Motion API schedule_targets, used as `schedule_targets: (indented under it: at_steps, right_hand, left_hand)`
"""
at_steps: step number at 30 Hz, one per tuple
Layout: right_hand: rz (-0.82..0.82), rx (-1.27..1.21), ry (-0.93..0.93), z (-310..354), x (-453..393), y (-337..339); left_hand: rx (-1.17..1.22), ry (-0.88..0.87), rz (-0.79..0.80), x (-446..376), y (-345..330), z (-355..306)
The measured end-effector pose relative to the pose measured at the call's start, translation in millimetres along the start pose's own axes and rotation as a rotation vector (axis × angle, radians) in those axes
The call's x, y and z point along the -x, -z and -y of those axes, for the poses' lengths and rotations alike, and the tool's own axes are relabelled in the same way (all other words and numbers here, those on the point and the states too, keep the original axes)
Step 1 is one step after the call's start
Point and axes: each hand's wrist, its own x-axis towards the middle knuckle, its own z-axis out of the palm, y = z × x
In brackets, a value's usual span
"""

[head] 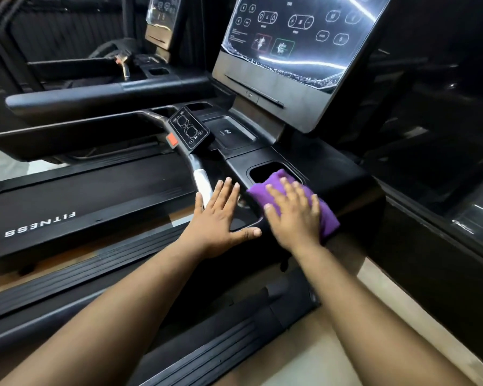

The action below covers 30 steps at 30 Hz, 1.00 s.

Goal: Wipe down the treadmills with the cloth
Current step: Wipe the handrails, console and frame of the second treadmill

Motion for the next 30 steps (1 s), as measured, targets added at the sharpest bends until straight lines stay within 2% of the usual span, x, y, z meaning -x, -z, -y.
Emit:
schedule_targets:
  at_steps: [3,6,7,9,11,12,14,16,19,20,21,23,25,27,30]
  right_hand:
    - [-0.017,-0.049,0.222,11.5,41.7,-9.7]
    - [-0.038,0.009,0.398,-39.9,45.5,-8.5]
    - [-0.081,0.042,0.383,-54.5,44.8,-11.3]
    - [-0.199,-0.008,0.170,-60.7,39.8,-16.9]
    - [-0.356,-0.124,-0.093,-22.0,50.1,-30.5]
    - [-0.413,-0.159,-0.145,11.1,64.6,-38.8]
    - [-0.422,-0.210,-0.051,75.8,101.0,-55.8]
    - [-0.334,-0.192,0.157,113.7,142.8,-71.8]
    - [-0.305,-0.113,0.397,81.2,147.8,-76.7]
    - [-0.332,-0.065,0.370,65.7,141.0,-76.4]
    - [-0.363,-0.060,0.265,52.0,128.7,-75.4]
    - [-0.455,-0.229,-0.123,49.2,109.8,-69.7]
    - [-0.532,-0.476,-0.437,87.6,114.0,-73.0]
    - [-0.558,-0.626,-0.508,148.4,149.7,-90.9]
    - [-0.422,-0.736,-0.457,221.6,227.4,-117.4]
  left_hand:
    - [-0.018,-0.007,-0.072,7.2,5.1,0.1]
    - [-0.128,-0.044,-0.040,31.7,11.6,4.0]
    - [-0.178,-0.057,-0.027,46.2,12.3,9.5]
    - [-0.260,-0.077,0.001,71.3,14.8,20.8]
    - [-0.316,-0.076,0.021,96.3,17.6,32.0]
    - [-0.333,-0.071,0.020,109.2,19.4,38.5]
    - [-0.348,-0.068,0.001,129.0,23.2,50.3]
    - [-0.366,-0.081,-0.023,150.8,28.0,63.3]
    - [-0.417,-0.101,-0.029,181.5,34.1,83.8]
    - [-0.432,-0.114,-0.023,194.0,36.9,90.9]
    - [-0.448,-0.124,-0.027,203.7,38.5,96.6]
    - [-0.487,-0.150,-0.038,224.0,40.8,106.3]
    - [-0.511,-0.179,-0.044,241.6,40.4,113.2]
    - [-0.520,-0.208,-0.062,255.9,40.8,119.6]
    - [-0.546,-0.233,-0.058,271.2,43.5,128.9]
